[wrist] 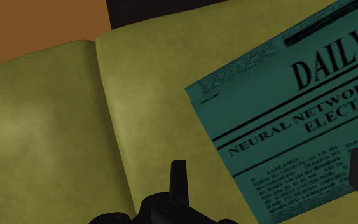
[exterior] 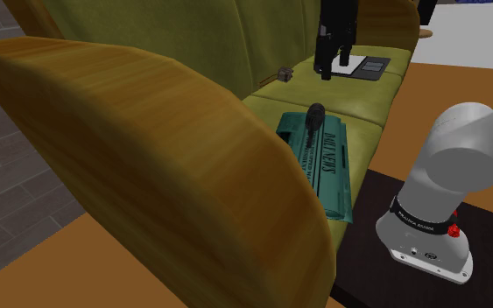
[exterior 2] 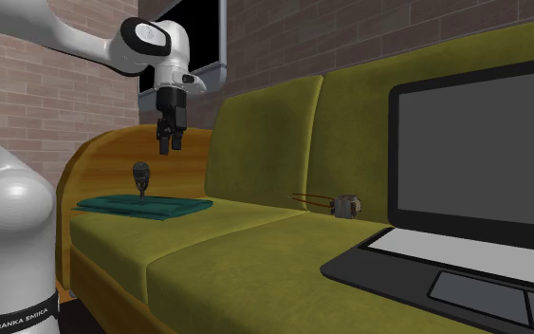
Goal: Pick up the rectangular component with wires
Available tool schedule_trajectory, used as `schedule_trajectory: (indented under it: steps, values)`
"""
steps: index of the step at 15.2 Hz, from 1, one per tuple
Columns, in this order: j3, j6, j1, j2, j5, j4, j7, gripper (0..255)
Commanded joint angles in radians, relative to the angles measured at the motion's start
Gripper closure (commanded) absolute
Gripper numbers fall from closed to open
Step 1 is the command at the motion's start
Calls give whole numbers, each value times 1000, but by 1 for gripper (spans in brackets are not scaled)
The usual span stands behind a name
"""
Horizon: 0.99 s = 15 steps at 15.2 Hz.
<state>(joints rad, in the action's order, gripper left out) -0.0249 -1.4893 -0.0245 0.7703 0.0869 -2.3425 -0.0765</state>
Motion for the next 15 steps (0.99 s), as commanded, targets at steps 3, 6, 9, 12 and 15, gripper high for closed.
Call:
schedule_trajectory:
  steps: [3,6,9,12,15]
  values:
    - [29,-36,-14,-61,19,24,24,0]
    - [70,-85,-32,-158,43,70,59,0]
    - [109,-128,-48,-258,59,127,94,0]
    - [147,-164,-62,-362,67,194,130,0]
    - [182,-192,-76,-468,66,272,167,0]
